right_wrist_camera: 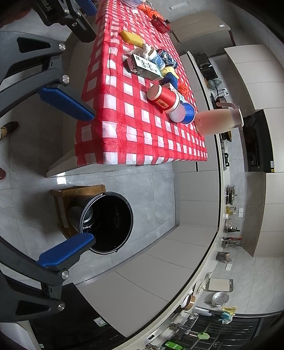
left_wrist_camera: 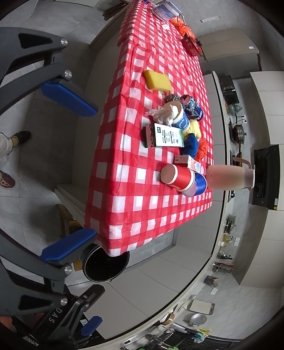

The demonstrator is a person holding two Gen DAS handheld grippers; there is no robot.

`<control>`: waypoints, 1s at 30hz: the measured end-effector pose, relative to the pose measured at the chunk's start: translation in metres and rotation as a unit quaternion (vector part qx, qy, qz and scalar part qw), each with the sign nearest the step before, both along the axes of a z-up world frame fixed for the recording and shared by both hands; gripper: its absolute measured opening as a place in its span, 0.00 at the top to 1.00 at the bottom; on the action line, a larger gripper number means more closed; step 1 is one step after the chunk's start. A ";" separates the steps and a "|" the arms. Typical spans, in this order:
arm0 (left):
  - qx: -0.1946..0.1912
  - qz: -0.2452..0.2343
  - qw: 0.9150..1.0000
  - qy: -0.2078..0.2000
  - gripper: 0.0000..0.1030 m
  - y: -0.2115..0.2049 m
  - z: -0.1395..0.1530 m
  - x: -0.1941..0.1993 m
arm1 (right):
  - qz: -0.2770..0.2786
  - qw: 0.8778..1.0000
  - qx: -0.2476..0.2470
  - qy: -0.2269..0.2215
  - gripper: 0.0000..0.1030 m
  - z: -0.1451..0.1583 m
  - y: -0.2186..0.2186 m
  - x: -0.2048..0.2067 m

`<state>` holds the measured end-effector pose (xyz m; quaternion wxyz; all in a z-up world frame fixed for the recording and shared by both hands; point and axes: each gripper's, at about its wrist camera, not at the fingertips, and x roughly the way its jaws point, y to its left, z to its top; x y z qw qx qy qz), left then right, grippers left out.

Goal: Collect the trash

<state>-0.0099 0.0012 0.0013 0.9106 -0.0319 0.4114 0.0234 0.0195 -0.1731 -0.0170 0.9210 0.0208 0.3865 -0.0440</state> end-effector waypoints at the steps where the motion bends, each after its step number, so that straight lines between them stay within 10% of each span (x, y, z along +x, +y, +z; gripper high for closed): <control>1: 0.000 0.001 1.000 0.000 0.00 0.001 0.000 0.000 | 0.000 1.000 0.001 0.000 0.00 0.000 0.000 0.000; 30: 0.001 0.037 0.999 -0.006 0.00 0.024 0.002 0.000 | 0.026 0.999 0.007 -0.017 0.00 0.003 0.015 0.003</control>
